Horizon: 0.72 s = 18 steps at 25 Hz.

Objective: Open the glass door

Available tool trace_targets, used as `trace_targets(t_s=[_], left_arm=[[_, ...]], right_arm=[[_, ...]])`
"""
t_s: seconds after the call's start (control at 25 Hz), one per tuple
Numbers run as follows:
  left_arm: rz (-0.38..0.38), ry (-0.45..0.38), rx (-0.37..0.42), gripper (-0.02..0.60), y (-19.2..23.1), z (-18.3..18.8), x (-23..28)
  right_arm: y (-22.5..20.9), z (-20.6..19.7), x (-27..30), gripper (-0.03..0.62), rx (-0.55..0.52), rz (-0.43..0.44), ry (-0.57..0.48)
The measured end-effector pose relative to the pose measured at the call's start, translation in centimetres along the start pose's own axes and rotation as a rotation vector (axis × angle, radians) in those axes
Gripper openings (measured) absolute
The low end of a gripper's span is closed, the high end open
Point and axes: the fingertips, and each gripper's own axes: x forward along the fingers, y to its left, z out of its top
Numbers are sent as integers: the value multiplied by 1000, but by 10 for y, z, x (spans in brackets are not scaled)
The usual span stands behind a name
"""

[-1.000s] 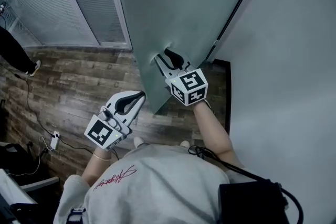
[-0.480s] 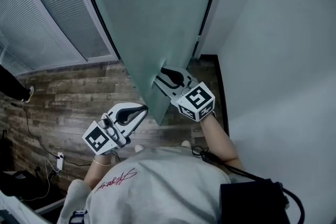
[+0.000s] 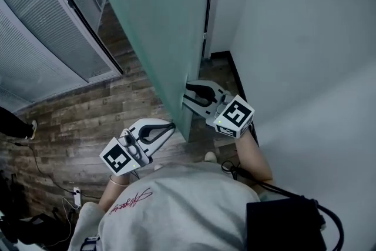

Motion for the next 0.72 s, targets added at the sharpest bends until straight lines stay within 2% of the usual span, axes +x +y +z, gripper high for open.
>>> trace_targets(t_s=[0.32,0.48,0.72], left_arm=[[-133,2,-24,18,-7,3,29],[-168,10,-27,18,12,1,51],[-232,-1,-16,18,1,14,86]], right_arm=[[-12,3,-40,121,5,-17,15],[-39,1,-47,121,5,-7,44],[-46,6,-82,121,9,-39,14]])
